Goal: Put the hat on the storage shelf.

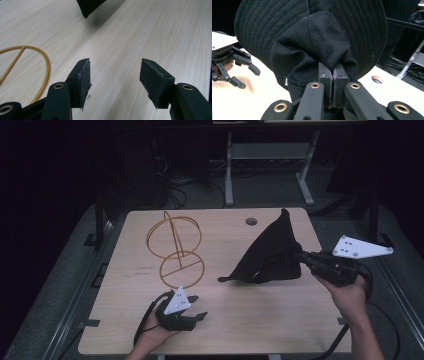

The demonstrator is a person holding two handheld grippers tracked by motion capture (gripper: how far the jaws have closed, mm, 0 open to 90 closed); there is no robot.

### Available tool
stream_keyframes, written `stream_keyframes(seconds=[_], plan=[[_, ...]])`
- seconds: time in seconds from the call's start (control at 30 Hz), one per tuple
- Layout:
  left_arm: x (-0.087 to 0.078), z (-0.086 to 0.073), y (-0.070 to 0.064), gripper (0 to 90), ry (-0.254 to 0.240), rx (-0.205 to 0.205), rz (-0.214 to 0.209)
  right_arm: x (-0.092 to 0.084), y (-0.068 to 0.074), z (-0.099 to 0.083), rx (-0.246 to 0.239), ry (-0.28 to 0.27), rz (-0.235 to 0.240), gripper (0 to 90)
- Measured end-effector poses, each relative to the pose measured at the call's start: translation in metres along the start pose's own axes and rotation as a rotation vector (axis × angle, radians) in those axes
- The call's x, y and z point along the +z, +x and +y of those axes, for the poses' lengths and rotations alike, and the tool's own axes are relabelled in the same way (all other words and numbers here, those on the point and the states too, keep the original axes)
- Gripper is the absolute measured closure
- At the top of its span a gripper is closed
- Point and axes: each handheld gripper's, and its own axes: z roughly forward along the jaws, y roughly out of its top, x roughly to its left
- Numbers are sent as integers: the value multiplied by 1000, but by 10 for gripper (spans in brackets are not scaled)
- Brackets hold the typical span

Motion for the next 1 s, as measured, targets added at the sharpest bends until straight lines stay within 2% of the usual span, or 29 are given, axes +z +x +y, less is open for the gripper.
stream_keyframes(seconds=[0.33, 0.43, 0.63, 0.8, 0.87, 1.0], plan=[[4, -3, 0, 374, 8, -12, -8, 11, -2, 14, 2, 3, 18, 881], [5, -3, -1, 372, 16, 3, -4, 15, -2, 19, 4, 11, 22, 882], [4, -3, -1, 371, 17, 8, -5, 22, -2, 30, -1, 9, 37, 882], [4, -3, 0, 368, 8, -5, -1, 26, 0, 37, -8, 9, 39, 881], [3, -3, 1, 366, 17, 8, 0, 27, 0, 39, -6, 4, 44, 881], [4, -3, 0, 364, 12, 4, 1, 30, 0, 45, -5, -1, 51, 881]])
